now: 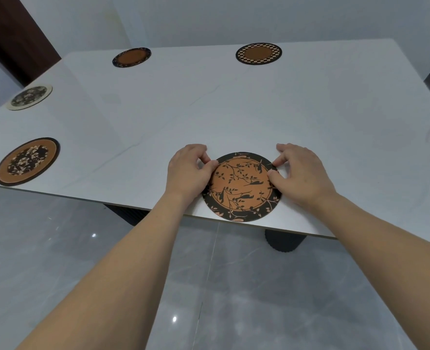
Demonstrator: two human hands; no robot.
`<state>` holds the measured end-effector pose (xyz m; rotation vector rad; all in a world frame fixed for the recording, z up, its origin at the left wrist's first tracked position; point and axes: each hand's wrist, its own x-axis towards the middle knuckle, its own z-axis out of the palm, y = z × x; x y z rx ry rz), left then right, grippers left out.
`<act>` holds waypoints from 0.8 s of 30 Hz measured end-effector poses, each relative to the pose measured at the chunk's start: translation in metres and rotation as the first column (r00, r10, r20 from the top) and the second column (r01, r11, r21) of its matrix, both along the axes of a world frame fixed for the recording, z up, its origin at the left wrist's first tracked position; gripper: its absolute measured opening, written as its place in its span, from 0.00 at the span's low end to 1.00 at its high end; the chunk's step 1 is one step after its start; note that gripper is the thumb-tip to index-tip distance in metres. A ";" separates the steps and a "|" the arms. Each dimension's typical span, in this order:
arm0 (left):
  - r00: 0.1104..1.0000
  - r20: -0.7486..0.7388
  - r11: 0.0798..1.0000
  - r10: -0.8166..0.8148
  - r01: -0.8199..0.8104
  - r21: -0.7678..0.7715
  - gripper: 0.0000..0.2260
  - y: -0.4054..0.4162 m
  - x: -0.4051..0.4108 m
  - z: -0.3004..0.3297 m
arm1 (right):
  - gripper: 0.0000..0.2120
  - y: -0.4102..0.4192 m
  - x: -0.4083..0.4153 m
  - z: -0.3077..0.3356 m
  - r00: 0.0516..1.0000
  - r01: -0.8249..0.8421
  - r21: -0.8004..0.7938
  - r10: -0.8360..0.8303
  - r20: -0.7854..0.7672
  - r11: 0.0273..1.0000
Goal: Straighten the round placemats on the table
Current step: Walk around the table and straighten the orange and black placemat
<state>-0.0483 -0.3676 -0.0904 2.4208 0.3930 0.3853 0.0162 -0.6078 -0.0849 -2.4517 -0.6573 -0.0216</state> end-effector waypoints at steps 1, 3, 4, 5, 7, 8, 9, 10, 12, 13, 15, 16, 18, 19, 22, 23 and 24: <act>1.000 -0.001 1.000 0.000 0.000 0.002 0.08 0.000 0.000 0.000 | 0.09 0.000 0.000 0.000 1.000 0.000 -0.001 0.000 -0.002 1.000; 1.000 -0.001 1.000 0.001 -0.001 0.003 0.08 0.000 0.000 -0.001 | 0.09 0.000 0.000 0.000 1.000 -0.002 -0.002 0.002 -0.003 1.000; 1.000 0.000 1.000 0.003 -0.003 0.001 0.08 0.000 0.000 -0.001 | 0.09 0.000 0.000 0.000 1.000 -0.004 -0.003 0.004 -0.003 1.000; 1.000 0.002 1.000 0.004 -0.004 -0.001 0.08 0.000 0.000 -0.001 | 0.09 0.000 0.000 0.000 1.000 -0.005 -0.003 0.005 -0.001 1.000; 1.000 0.003 1.000 0.005 -0.005 0.002 0.08 0.000 0.000 -0.001 | 0.09 -0.001 0.000 -0.001 1.000 -0.006 -0.006 0.006 0.003 1.000; 1.000 0.004 1.000 0.004 -0.004 0.003 0.08 -0.001 -0.001 -0.001 | 0.09 -0.001 0.000 -0.001 1.000 -0.005 -0.008 0.005 0.004 1.000; 1.000 0.006 1.000 0.005 -0.005 0.002 0.08 -0.001 -0.001 -0.001 | 0.09 -0.001 0.000 -0.001 1.000 -0.004 -0.009 0.004 0.003 1.000; 1.000 0.009 1.000 0.005 -0.005 0.000 0.07 0.000 -0.001 -0.001 | 0.09 -0.001 0.000 -0.002 1.000 -0.003 -0.009 0.003 0.002 1.000; 1.000 0.011 1.000 0.004 -0.004 0.000 0.07 0.000 -0.002 -0.001 | 0.08 0.000 0.000 -0.002 1.000 -0.001 -0.011 0.001 0.001 1.000; 1.000 0.010 1.000 0.002 -0.002 0.000 0.07 0.000 -0.001 0.000 | 0.08 0.000 0.000 -0.002 1.000 -0.001 -0.011 0.001 0.001 1.000; 1.000 0.005 1.000 -0.001 0.001 0.002 0.07 0.000 -0.001 0.000 | 0.08 0.000 0.000 -0.002 1.000 -0.003 -0.010 0.003 0.001 1.000; 1.000 0.002 1.000 -0.002 0.002 0.003 0.08 0.000 -0.001 0.000 | 0.07 0.000 0.000 -0.002 1.000 -0.003 -0.010 0.003 0.001 1.000; 1.000 0.002 1.000 -0.002 0.002 0.002 0.08 0.000 -0.001 0.000 | 0.08 0.000 0.000 -0.002 1.000 -0.002 -0.012 0.002 0.001 1.000; 1.000 0.006 1.000 0.000 0.000 -0.002 0.08 -0.001 -0.002 0.000 | 0.08 0.001 0.000 -0.002 1.000 -0.001 -0.012 0.001 0.002 1.000; 1.000 0.014 1.000 0.005 -0.004 -0.011 0.07 -0.002 -0.001 0.000 | 0.08 0.001 0.000 -0.002 1.000 0.002 -0.009 -0.002 -0.002 1.000; 1.000 0.013 1.000 0.006 -0.005 -0.010 0.07 -0.001 -0.001 0.000 | 0.08 0.001 0.000 -0.001 1.000 0.002 -0.011 -0.002 -0.004 1.000; 1.000 0.011 1.000 0.006 -0.006 -0.010 0.07 -0.001 -0.001 0.000 | 0.08 0.001 0.000 -0.001 1.000 0.002 -0.013 -0.002 -0.005 1.000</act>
